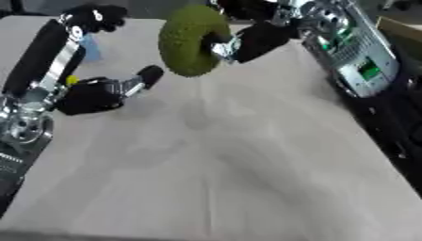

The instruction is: Pick up the objects with one hand, pass them to the other hand, and then place them into the box on the other side of the table.

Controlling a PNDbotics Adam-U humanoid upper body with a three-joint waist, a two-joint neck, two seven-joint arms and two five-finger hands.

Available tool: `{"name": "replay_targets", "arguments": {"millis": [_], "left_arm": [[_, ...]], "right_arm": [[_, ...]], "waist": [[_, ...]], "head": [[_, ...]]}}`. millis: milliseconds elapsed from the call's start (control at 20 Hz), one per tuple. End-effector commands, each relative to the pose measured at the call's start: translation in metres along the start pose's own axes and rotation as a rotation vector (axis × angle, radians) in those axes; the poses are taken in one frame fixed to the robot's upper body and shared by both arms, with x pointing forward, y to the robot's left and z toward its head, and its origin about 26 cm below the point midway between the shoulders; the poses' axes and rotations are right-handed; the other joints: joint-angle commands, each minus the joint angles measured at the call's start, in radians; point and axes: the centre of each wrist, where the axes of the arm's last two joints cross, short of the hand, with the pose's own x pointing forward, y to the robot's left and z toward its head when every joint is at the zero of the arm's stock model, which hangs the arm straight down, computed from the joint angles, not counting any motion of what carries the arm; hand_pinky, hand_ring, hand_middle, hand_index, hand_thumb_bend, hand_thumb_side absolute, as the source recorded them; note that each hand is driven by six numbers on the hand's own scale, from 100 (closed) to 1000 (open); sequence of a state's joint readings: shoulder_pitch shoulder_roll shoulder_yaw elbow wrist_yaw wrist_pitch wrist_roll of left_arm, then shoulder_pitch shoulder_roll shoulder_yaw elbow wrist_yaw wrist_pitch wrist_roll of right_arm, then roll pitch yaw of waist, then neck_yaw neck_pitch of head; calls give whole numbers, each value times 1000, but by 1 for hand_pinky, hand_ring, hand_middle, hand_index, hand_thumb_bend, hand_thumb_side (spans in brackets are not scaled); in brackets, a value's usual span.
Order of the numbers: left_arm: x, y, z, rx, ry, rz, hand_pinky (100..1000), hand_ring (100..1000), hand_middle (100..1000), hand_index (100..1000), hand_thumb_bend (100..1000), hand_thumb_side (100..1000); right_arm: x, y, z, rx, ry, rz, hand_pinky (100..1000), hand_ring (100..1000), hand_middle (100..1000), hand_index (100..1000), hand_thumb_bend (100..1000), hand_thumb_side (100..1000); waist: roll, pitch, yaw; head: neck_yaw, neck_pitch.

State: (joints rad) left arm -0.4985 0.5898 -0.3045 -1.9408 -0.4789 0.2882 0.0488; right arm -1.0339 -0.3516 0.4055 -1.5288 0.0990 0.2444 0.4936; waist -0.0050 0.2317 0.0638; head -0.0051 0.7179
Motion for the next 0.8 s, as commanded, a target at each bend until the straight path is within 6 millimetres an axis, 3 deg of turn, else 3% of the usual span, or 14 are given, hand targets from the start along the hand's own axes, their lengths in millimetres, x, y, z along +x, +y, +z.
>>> {"name": "replay_targets", "arguments": {"millis": [50,350,400,450,800], "left_arm": [[-7,6,0,4,38,-12,832,766,732,903,544,759],[-21,7,8,13,93,-21,824,756,716,882,496,782],[-24,8,11,23,106,-26,823,755,713,879,444,795],[-26,10,13,33,117,-31,822,754,711,878,484,786],[-36,26,27,118,162,-69,807,735,655,852,436,784]], "right_arm": [[4,-17,12,-58,-3,11,880,560,468,527,100,100],[3,-33,38,-174,12,0,876,557,468,526,100,100],[1,-37,45,-201,21,0,876,557,468,527,100,100],[-1,-41,52,-228,31,-2,876,557,469,527,100,100],[-17,-65,110,-418,111,-17,879,557,472,529,100,100]], "waist": [[3,-21,0],[4,-19,-5],[5,-18,-5],[5,-18,-6],[5,-15,-11]], "head": [[-6,-16],[-39,-24],[-43,-25],[-47,-27],[-84,-37]]}}
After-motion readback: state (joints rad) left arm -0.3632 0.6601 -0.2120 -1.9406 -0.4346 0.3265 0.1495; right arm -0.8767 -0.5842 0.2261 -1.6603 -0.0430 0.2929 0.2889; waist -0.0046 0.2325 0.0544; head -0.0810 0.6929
